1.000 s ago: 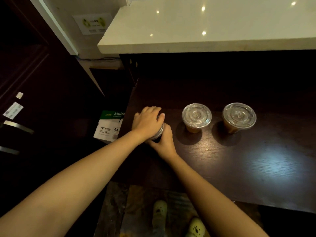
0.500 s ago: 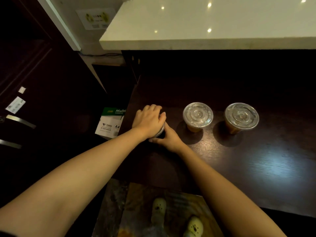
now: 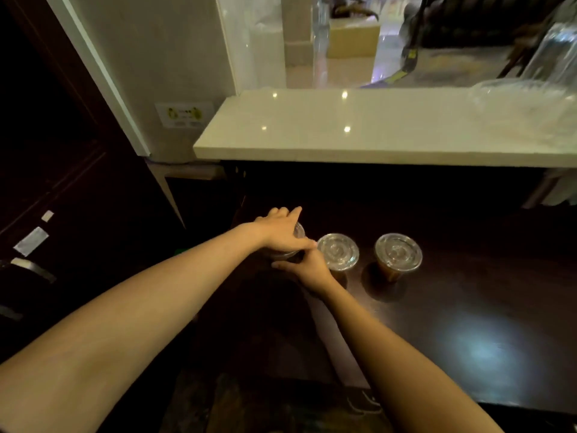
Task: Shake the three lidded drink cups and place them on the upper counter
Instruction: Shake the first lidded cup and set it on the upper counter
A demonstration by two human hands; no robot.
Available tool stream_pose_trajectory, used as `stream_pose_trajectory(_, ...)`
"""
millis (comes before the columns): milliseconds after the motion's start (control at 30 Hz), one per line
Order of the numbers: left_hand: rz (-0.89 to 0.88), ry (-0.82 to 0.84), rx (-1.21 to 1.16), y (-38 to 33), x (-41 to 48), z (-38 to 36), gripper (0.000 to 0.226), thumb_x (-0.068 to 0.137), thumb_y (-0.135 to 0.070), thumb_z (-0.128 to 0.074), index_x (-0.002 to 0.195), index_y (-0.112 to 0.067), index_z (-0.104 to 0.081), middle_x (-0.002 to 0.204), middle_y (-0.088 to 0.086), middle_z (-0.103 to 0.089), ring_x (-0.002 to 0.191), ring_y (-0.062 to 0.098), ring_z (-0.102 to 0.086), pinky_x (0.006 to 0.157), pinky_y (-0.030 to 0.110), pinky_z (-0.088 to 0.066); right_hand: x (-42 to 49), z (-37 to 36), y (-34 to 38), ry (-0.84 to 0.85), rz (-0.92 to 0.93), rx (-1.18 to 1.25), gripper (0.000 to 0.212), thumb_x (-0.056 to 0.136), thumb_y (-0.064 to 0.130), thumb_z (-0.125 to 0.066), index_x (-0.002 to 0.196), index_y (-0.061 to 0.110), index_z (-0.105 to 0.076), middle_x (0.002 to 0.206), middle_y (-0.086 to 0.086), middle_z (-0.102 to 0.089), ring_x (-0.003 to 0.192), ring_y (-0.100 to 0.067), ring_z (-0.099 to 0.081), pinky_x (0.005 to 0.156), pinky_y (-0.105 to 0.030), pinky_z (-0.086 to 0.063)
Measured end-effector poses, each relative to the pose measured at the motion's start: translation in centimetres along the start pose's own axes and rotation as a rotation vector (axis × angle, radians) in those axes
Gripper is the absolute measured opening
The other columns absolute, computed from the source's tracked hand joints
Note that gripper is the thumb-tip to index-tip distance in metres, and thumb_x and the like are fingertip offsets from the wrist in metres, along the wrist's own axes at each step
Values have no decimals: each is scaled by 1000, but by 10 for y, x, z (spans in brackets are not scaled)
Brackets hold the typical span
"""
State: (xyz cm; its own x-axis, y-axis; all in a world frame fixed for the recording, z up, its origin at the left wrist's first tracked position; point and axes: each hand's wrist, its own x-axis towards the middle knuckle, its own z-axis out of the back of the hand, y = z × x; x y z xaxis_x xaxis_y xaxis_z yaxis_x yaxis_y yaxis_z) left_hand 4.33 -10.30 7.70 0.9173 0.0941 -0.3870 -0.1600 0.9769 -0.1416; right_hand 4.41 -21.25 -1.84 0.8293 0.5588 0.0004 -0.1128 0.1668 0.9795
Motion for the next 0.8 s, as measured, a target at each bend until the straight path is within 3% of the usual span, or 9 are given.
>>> stream_pose_trajectory(67,-25,58,35,-4,-3,32,107,75,-69,-52,148,-17,6,156,15,-9,144,35,-8,116,49,-19,8,14,23,-6,68,-35,78,67,7,-81,136,6,-43,130,-2,-55,120,-8,-49,91,-2,-38)
stream_pose_trajectory(133,-41,98,65,-6,-5,63,114,70,-69,-59,148,-22,10,157,13,-7,144,34,-10,116,49,-18,13,27,48,-12,99,-103,75,68,12,-82,133,10,-46,123,4,-56,113,-6,-51,79,1,-39)
stream_pose_trajectory(267,-90,90,88,-16,-12,118,120,62,-57,-74,146,-35,10,152,8,-14,139,32,-26,108,47,-37,25,55,93,-78,174,-196,69,68,23,-81,129,13,-50,116,1,-63,104,-9,-57,76,-8,-41)
stream_pose_trajectory(367,-133,8,51,-26,-17,150,109,58,-41,-77,144,-37,-9,141,7,-25,127,31,-38,93,45,-52,31,75,125,-127,199,-246,61,69,26,-81,122,13,-53,105,3,-62,94,-10,-57,70,-11,-41)
stream_pose_trajectory(467,-207,-70,-4,-41,-30,183,95,52,-36,-71,136,-31,-27,131,6,-39,114,27,-48,84,47,-56,35,92,152,-117,225,-185,63,69,24,-81,122,12,-50,116,-3,-62,103,-16,-58,85,-23,-47)
stream_pose_trajectory(533,-274,-65,-66,-46,-41,203,89,51,-34,-68,132,-27,-32,128,4,-44,111,23,-51,85,47,-55,35,103,165,-96,257,-133,52,72,22,-78,115,11,-51,111,-3,-61,102,-16,-59,88,-26,-48)
stream_pose_trajectory(633,-363,-39,-70,-44,-57,228,83,53,-32,-70,128,-31,-35,125,1,-46,110,19,-51,89,40,-54,29,117,177,-24,226,150,31,90,22,-59,118,13,-51,112,-3,-61,99,-12,-61,81,-18,-52)
stream_pose_trajectory(733,-435,-42,-148,-43,-68,241,77,62,-20,-74,128,-30,-35,111,-7,-46,93,9,-53,63,14,-51,26,114,183,128,67,679,48,97,40,-37,131,8,-46,128,-20,-56,100,-23,-66,81,-28,-57)
stream_pose_trajectory(800,-506,-67,-206,-42,-71,242,76,62,-14,-75,126,-31,-38,110,-6,-46,85,6,-54,57,14,-50,25,105,190,182,6,819,60,95,50,-30,131,5,-46,115,-20,-61,86,-23,-70,73,-29,-59)
